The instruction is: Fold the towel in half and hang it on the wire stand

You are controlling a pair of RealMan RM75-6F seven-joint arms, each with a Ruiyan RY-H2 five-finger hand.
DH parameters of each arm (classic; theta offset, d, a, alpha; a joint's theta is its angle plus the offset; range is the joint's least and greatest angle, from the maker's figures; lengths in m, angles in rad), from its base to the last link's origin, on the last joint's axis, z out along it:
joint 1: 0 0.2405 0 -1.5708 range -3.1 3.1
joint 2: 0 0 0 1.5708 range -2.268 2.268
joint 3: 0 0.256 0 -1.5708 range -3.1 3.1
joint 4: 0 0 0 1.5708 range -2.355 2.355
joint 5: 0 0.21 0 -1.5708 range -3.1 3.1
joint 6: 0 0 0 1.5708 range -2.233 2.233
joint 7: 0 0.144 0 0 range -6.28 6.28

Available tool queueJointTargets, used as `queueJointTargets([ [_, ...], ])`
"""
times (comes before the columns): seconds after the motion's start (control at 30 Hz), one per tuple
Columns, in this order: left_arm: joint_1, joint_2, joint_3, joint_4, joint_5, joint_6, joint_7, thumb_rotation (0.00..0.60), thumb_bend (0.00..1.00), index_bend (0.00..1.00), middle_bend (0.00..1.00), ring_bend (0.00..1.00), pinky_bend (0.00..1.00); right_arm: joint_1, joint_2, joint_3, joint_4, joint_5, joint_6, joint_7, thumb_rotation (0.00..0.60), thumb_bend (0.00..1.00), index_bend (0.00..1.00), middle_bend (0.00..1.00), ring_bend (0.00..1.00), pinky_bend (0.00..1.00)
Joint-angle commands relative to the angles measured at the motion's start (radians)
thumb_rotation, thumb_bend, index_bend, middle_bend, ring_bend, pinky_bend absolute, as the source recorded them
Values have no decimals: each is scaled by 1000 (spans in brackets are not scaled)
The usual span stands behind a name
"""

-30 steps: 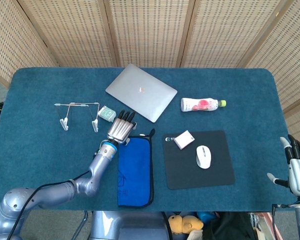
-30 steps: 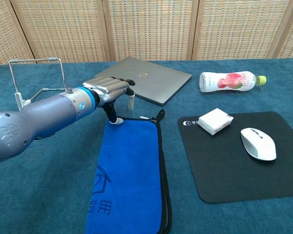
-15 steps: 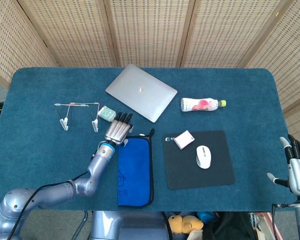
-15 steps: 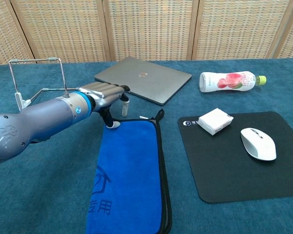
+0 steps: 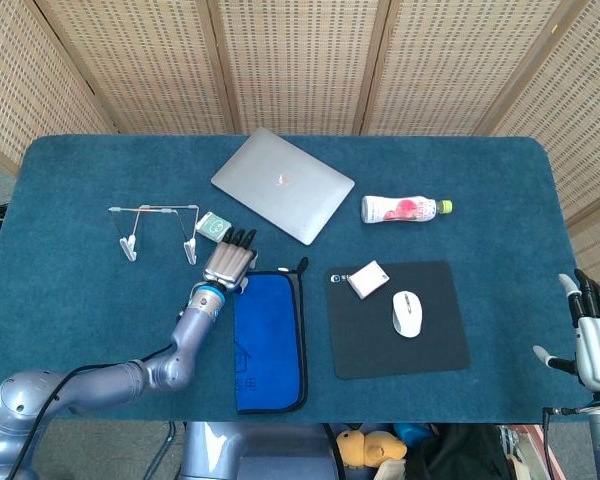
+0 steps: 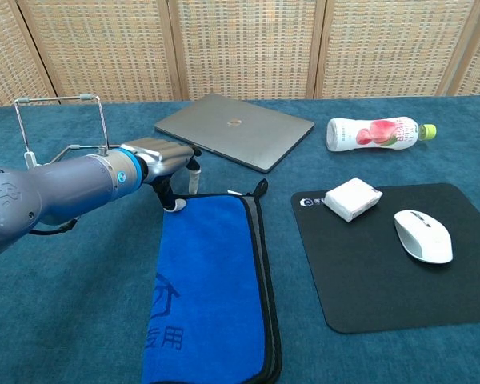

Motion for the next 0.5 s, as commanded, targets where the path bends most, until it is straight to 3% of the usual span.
queueJointTargets([
  [0.03,0,15,-2,-20,5,6,-14,600,323,423,0,0,0,1,0,0,0,0,-1,0,600,0,0,0,0,0],
  [0.23,1,43,7,-49,22,17,-31,600,323,420,0,0,0,2,-1,-1,0,-2,-2,-1,600,0,0,0,0,0],
  [0.5,-7,99,22,-119,-42,17,-5,600,323,417,0,0,0,1,-1,-3,-3,-6,1,-3,600,0,0,0,0,0],
])
